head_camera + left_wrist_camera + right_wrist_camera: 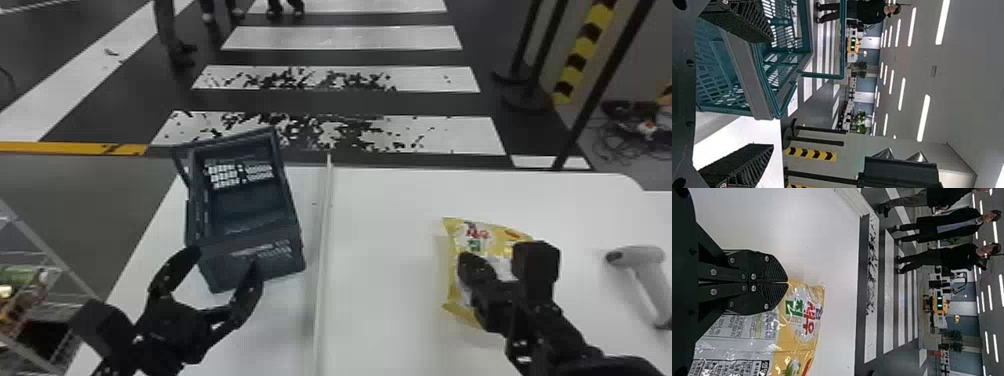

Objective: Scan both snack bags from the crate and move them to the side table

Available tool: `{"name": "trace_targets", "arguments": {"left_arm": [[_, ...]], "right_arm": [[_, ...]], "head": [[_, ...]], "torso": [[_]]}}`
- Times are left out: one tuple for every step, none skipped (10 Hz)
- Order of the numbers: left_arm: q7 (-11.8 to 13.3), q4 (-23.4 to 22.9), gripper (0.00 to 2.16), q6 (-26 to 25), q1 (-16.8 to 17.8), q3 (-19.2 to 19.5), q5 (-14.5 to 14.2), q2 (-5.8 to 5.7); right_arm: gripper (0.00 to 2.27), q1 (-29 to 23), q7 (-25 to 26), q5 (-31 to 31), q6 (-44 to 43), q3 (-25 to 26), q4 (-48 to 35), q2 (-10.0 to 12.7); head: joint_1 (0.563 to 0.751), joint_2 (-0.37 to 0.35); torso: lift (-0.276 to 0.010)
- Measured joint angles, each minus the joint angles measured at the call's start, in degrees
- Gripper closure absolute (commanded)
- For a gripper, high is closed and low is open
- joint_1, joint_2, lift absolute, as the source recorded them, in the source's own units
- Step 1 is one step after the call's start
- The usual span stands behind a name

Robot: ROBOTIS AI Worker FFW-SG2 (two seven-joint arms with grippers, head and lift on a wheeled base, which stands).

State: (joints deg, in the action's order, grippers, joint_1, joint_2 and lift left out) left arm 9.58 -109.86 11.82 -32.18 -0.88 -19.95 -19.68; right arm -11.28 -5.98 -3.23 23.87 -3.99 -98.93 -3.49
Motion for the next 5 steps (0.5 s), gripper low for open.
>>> {"name": "trace_targets", "arguments": {"left_arm": [[0.0,0.0,0.04,0.0,0.0,0.0,0.0,0.00],[0.0,0.0,0.04,0.0,0.0,0.0,0.0,-0.01],[0.0,0.0,0.04,0.0,0.0,-0.1,0.0,-0.07],[0.0,0.0,0.04,0.0,0.0,-0.1,0.0,-0.10],[0.0,0.0,0.04,0.0,0.0,-0.2,0.0,-0.14]], "right_arm": [[2.13,-0.2,0.0,0.0,0.0,0.4,0.0,-0.3],[2.13,-0.4,-0.1,0.0,0.1,1.0,-0.1,-0.7],[2.13,-0.5,-0.2,-0.1,0.3,1.6,-0.1,-0.9],[2.13,-0.5,-0.2,-0.1,0.5,2.3,-0.1,-1.1],[2.13,-0.5,-0.3,-0.1,0.5,2.8,-0.1,-1.3]], "head": [[0.695,0.063],[0.695,0.059],[0.695,0.046],[0.695,0.034],[0.695,0.025]], "torso": [[-0.099],[-0.099],[-0.099],[-0.099],[-0.099]]}}
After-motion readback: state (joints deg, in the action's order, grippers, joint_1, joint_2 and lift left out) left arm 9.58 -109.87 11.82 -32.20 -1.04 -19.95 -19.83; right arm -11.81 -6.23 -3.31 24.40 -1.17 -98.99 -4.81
